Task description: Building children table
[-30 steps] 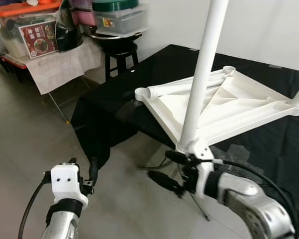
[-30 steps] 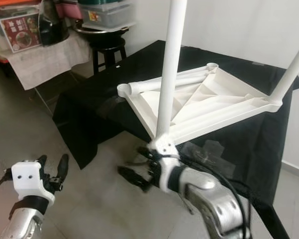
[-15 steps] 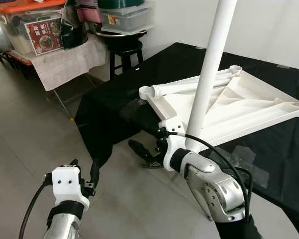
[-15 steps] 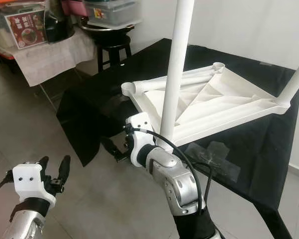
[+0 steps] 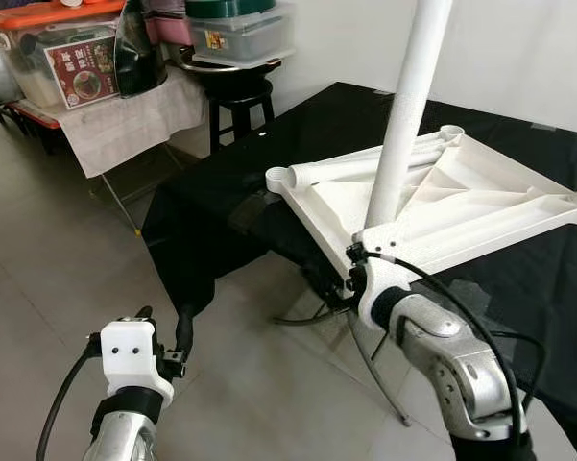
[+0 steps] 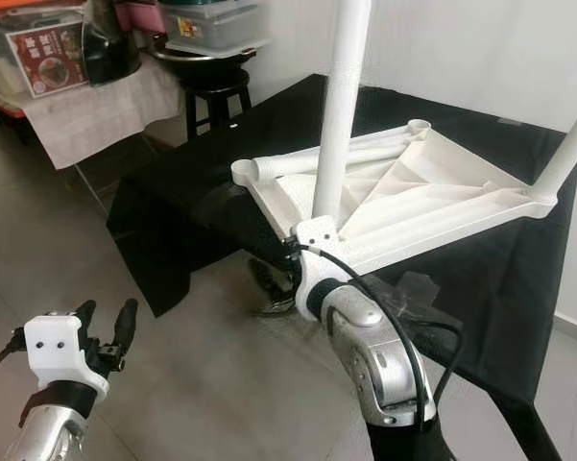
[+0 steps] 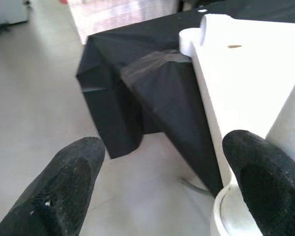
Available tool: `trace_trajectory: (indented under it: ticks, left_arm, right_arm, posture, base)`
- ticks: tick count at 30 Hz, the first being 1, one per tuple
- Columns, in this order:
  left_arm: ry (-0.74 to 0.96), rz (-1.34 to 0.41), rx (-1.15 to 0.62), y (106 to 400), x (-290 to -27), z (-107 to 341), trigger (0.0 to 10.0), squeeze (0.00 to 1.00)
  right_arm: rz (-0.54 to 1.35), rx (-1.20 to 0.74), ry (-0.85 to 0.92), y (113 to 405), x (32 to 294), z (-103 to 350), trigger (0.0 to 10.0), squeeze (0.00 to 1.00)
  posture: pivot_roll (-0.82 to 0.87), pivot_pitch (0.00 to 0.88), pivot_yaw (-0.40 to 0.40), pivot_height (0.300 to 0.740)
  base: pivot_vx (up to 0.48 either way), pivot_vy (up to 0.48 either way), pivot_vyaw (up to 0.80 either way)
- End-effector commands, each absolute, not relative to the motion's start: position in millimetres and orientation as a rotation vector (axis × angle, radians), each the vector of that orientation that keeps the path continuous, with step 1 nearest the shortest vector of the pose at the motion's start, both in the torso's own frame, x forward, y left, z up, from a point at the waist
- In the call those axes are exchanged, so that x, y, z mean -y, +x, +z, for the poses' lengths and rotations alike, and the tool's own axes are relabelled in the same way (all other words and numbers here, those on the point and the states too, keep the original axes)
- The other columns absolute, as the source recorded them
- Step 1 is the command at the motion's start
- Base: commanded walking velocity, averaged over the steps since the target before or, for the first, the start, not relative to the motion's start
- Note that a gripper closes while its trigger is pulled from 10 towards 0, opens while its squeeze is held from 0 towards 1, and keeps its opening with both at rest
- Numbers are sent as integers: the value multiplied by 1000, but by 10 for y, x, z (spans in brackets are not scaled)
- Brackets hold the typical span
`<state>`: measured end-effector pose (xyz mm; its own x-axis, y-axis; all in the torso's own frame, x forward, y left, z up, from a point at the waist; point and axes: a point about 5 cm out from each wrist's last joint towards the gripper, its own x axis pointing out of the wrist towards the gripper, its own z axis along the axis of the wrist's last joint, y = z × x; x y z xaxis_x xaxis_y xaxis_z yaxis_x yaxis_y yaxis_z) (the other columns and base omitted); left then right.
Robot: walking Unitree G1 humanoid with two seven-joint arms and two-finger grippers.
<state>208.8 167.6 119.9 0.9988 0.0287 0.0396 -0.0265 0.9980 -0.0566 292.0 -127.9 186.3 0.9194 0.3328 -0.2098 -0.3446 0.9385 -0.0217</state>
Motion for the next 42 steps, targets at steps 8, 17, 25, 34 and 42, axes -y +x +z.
trace_trajectory:
  ticks: [8, 17, 25, 34, 42]
  left_arm:
    - [-60, 33, 16, 2073, -1718, 1159, 10000, 0]
    - [-62, 33, 16, 2070, -1736, 1168, 10000, 0]
    - [-67, 29, 18, 2075, -1730, 1174, 10000, 0]
    - [-75, 32, 26, 2074, -1720, 1185, 10000, 0]
    - [-80, 30, 27, 2074, -1723, 1191, 10000, 0]
  right_arm:
    - [125, -155, -70, 2987, 1588, 2003, 10000, 0]
    - [-76, -212, -132, 2929, 2002, 1976, 10000, 0]
    - [-162, -177, -162, 2952, 2199, 2032, 10000, 0]
    - [-333, -174, -243, 2978, 2589, 2172, 10000, 0]
    - [-405, -163, -262, 2983, 2738, 2229, 10000, 0]
  posture:
    - [-13, 57, 12, 740]
    - [-18, 68, 13, 740]
    - [-21, 75, 11, 740]
    - [-24, 80, 0, 740]
    - [-24, 82, 0, 740]
  base:
    - [0, 0, 0]
    - [0, 0, 0]
    - [0, 0, 0]
    - [0, 0, 0]
    - [0, 0, 0]
